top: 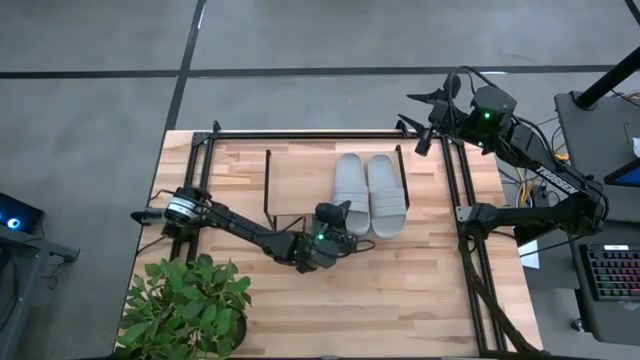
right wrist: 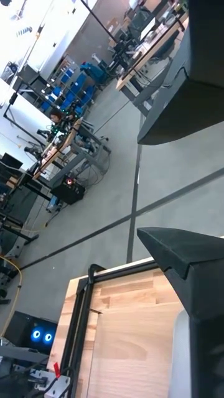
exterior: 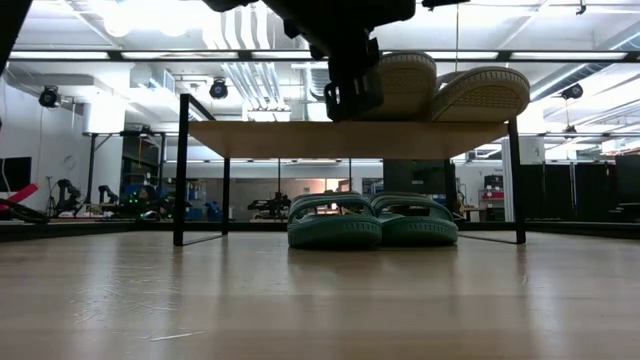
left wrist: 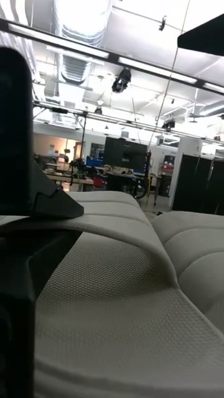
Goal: Pick and place slides into the shelf
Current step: Put the gray slides on the shelf, then put the left green slides on the shelf
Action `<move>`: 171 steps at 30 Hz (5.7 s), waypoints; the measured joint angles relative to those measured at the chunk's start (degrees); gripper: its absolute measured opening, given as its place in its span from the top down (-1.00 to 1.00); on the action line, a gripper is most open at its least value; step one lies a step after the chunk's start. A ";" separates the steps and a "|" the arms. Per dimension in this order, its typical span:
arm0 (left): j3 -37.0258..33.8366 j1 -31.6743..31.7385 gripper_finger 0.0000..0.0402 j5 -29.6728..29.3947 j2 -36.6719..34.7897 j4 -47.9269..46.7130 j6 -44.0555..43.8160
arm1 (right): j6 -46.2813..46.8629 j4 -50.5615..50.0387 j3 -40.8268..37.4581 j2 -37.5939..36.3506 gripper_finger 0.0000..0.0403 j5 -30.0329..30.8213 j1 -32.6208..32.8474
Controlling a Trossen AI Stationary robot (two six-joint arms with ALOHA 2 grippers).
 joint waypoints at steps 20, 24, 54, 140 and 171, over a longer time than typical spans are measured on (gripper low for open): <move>-0.35 -2.32 1.00 -0.14 0.00 0.06 -3.06 | -0.07 0.00 -0.11 0.00 -0.09 0.00 0.00; -1.17 -1.92 1.00 0.40 0.00 0.10 -3.08 | -0.04 0.00 -0.11 0.00 -0.09 0.00 0.00; -1.71 -0.46 0.02 6.66 -3.84 -0.20 -5.62 | 0.44 0.01 -0.11 0.00 -0.09 -0.02 0.02; -26.66 -0.07 0.02 42.74 -54.75 -13.40 -44.98 | 27.00 19.20 -29.45 -35.97 -0.09 -14.63 15.18; -33.45 -0.15 0.02 32.96 -61.18 -10.10 -45.03 | 22.23 14.02 -23.36 -29.11 -0.09 -14.35 30.45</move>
